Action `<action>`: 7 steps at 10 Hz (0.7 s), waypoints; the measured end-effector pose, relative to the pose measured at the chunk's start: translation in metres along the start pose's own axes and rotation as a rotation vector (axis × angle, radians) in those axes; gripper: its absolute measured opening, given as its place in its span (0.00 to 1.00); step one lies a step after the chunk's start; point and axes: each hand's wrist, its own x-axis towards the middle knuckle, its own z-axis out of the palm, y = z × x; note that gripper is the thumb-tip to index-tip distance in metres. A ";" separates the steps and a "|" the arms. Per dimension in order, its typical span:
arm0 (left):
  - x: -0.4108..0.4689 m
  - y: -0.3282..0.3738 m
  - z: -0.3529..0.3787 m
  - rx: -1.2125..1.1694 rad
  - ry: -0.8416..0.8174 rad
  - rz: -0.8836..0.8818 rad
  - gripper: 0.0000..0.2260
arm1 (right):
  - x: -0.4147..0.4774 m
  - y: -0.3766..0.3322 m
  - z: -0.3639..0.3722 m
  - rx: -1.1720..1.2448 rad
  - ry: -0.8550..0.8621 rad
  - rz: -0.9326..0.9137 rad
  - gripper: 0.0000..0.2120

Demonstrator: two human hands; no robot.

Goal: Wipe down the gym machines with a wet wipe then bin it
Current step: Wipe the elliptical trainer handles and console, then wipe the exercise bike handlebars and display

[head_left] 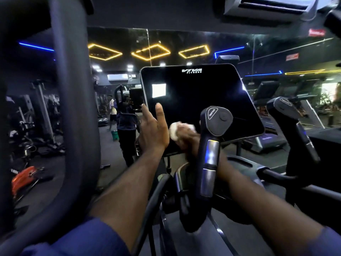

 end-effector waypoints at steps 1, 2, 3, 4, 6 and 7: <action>-0.017 -0.007 0.000 0.015 -0.087 -0.046 0.39 | -0.004 0.046 -0.045 -0.964 0.460 0.157 0.17; -0.030 -0.007 -0.004 -0.038 -0.195 -0.175 0.42 | -0.009 0.074 -0.108 -0.811 0.648 0.704 0.12; -0.042 -0.004 -0.010 -0.068 -0.228 -0.221 0.43 | -0.014 0.061 -0.092 -0.728 0.783 0.797 0.12; -0.064 -0.001 -0.018 -0.136 -0.315 -0.319 0.46 | -0.008 0.050 -0.028 -0.528 0.804 0.601 0.13; -0.107 0.004 -0.055 -0.386 -0.356 -0.451 0.55 | -0.025 0.022 0.017 -0.310 0.661 0.417 0.09; -0.123 0.010 -0.072 -0.414 -0.354 -0.406 0.48 | -0.043 0.042 0.014 -0.334 0.823 0.418 0.14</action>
